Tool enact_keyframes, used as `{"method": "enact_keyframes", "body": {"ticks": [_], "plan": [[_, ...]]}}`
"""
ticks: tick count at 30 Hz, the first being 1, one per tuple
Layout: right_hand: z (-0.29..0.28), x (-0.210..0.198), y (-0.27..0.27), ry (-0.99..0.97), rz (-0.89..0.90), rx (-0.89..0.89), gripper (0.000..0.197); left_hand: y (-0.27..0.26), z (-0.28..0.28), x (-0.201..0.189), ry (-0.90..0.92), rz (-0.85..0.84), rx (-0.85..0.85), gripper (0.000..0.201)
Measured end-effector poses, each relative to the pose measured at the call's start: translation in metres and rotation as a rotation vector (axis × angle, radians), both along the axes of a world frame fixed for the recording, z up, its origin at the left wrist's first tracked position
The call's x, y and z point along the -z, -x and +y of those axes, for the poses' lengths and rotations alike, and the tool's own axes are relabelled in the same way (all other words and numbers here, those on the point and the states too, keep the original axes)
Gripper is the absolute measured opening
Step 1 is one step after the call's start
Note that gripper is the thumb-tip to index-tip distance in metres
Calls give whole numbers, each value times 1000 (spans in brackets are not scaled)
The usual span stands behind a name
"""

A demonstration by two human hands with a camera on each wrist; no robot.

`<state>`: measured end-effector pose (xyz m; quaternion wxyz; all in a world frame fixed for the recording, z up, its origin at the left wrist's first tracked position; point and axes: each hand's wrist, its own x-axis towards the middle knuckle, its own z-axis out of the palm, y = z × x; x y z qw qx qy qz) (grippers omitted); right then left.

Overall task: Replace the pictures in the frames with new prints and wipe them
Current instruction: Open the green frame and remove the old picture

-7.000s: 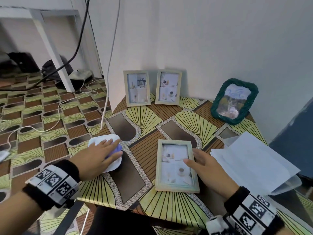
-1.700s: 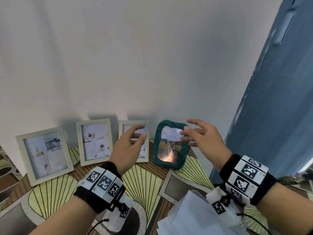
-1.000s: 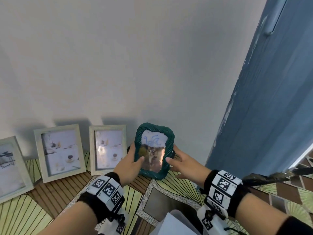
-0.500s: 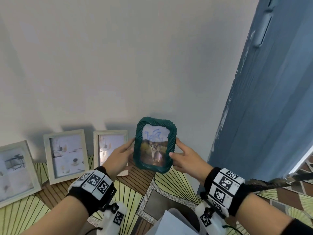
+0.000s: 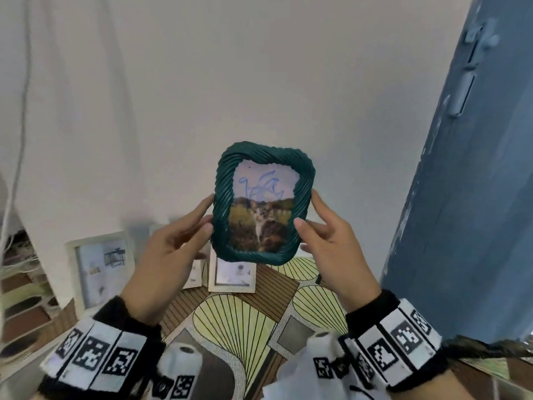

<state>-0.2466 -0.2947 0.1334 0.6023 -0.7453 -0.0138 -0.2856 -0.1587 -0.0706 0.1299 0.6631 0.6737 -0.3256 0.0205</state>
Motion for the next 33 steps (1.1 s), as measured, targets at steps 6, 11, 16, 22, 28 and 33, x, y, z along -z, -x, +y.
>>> {"method": "enact_keyframes", "body": {"ticks": [6,11,16,22,28,33], "plan": [[63,34,27,-56,-52,-94,48,48,70,29,24,-17,-73,52],[101,70,53,-119,48,-148,46,85,116,63,23,69,-112,56],[126,105,79,-213,203,-272,51,117,150,93,-28,229,-107,57],[140,144,101,-237,352,-307,42,146,171,135,-96,394,-104,58],[142,169,108,-197,481,-250,45,157,174,159,-267,418,-81,62],[143,178,107,-200,647,-221,33,154,167,176,-493,390,-74,64]]}}
